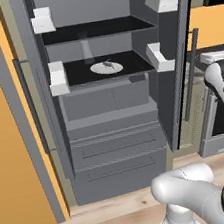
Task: Retrieve the fish from the fridge and place it on the saucepan with marinade on the stove.
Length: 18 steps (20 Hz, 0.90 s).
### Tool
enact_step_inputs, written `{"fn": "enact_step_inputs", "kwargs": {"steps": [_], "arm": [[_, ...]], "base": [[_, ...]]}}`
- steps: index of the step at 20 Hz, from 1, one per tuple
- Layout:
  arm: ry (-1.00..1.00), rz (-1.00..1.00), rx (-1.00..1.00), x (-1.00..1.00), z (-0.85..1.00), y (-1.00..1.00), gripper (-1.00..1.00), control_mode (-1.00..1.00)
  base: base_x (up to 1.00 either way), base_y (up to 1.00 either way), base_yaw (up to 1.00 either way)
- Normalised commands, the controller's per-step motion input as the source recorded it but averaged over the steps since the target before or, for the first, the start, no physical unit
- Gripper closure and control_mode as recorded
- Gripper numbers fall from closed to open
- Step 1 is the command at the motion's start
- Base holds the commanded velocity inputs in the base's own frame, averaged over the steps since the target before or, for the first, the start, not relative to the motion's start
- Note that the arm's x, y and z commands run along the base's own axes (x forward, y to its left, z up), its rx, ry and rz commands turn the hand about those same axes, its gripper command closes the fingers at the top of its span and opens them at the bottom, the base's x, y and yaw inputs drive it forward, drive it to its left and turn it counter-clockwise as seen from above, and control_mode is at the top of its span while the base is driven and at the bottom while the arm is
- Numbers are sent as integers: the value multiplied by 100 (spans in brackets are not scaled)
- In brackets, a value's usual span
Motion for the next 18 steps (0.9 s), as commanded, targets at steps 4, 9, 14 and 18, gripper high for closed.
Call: {"fn": "enact_step_inputs", "kwargs": {"steps": [4,9,14,18], "arm": [[24,0,0,-29,49,66,-100,-100],[23,0,0,-34,41,64,-100,-100],[23,-1,-1,-13,7,88,-100,-100],[14,-11,-3,0,0,100,-100,-100]], "base": [[0,0,0],[0,0,0],[0,0,0],[0,0,0]]}}
